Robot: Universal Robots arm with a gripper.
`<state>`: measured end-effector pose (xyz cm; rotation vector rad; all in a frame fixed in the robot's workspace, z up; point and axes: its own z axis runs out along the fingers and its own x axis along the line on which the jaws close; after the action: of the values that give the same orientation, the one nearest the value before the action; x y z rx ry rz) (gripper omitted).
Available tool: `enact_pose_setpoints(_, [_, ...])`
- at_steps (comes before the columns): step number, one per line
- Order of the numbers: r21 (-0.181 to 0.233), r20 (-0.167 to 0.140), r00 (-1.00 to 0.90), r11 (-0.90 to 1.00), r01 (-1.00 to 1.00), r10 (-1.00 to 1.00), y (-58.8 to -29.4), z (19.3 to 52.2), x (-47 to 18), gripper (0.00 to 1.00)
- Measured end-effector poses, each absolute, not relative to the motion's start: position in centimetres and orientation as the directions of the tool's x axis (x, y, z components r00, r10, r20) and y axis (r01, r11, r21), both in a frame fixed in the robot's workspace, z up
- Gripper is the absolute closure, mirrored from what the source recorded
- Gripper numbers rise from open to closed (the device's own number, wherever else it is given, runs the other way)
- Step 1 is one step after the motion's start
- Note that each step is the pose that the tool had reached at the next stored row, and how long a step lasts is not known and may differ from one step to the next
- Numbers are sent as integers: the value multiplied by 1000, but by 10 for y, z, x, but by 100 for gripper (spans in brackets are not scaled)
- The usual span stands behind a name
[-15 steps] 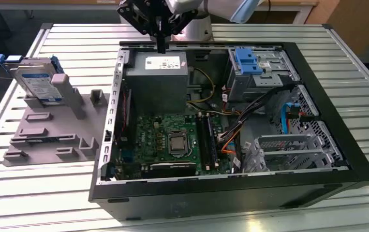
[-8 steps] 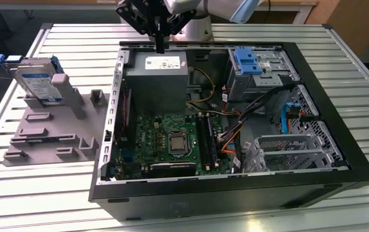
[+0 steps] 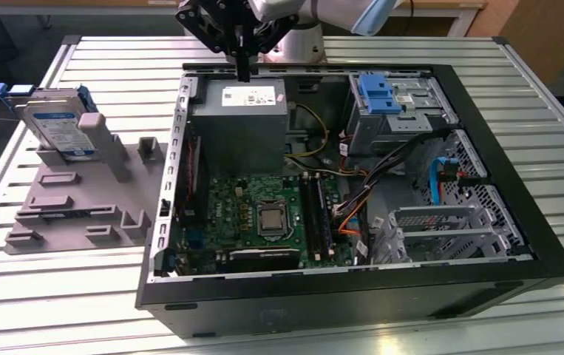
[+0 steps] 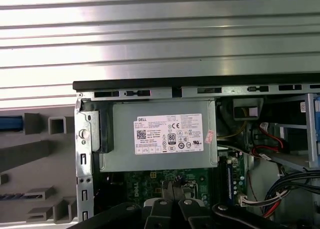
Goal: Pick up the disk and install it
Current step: 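Reach for the disk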
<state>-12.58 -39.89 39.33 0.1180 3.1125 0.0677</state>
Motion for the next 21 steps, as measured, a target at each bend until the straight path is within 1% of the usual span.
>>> enact_pose_setpoints(21, [44, -24, -997, 996, 75, 76, -399, 393, -132, 89])
